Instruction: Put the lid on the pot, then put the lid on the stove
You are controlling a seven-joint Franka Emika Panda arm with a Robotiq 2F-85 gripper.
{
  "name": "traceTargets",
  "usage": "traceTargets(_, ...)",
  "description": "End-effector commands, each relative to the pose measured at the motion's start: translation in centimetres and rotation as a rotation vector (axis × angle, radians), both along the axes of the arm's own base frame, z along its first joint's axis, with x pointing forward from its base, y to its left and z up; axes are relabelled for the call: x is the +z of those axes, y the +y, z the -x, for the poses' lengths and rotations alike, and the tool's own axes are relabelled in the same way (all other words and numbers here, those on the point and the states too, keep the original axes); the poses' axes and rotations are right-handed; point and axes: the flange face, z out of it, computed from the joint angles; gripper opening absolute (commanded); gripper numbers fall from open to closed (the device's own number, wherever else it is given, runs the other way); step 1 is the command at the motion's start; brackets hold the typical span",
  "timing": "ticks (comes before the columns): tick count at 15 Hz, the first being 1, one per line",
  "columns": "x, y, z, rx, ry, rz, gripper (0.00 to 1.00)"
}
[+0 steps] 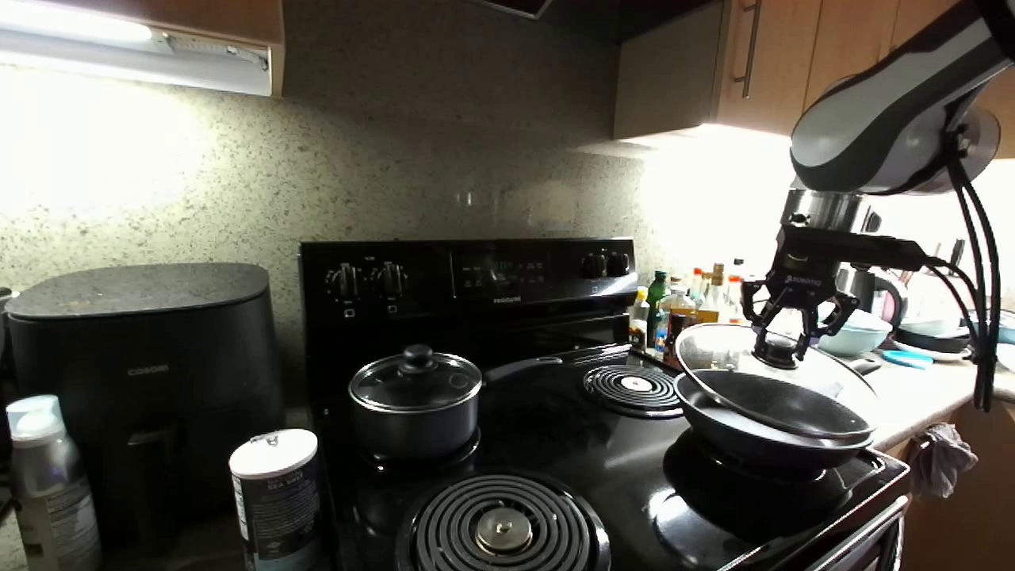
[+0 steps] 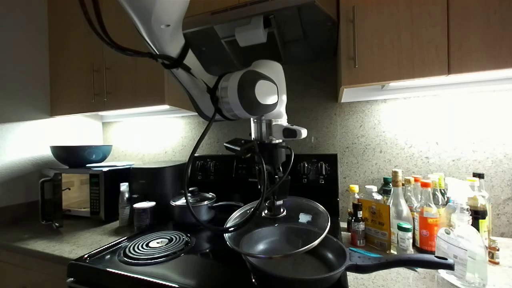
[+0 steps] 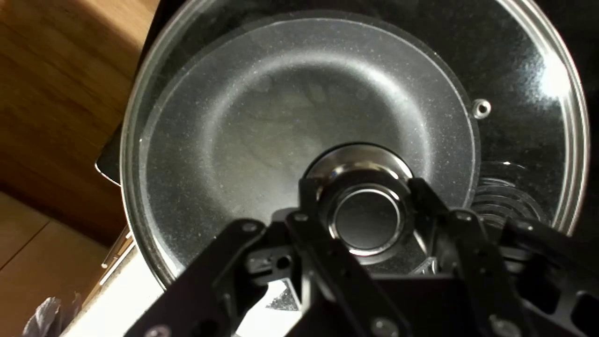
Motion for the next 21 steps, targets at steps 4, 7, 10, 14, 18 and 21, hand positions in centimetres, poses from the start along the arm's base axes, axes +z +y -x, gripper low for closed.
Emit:
traceTargets(4,-2.2,-0.3,0.0,-0.003,0.067,-0.013,0.25)
traceTargets(7,-3.3,-0.3,0.0,-0.004,0.088,-0.017,0.50)
traceTargets(10,-2.5,-0.4,-0.1,0.001,0.079,-0.025,0.25)
traceTargets(14,-1.0,-0.3,0.2,0.001,0.043,-0.006,0.25)
traceTargets(18,0.8,-0.4,-0.5,-0.014,-0.001,-0.023,0.25)
traceTargets(21,-0.3,-0.5,-1.0,-0.020,0.017,-0.026,0.25)
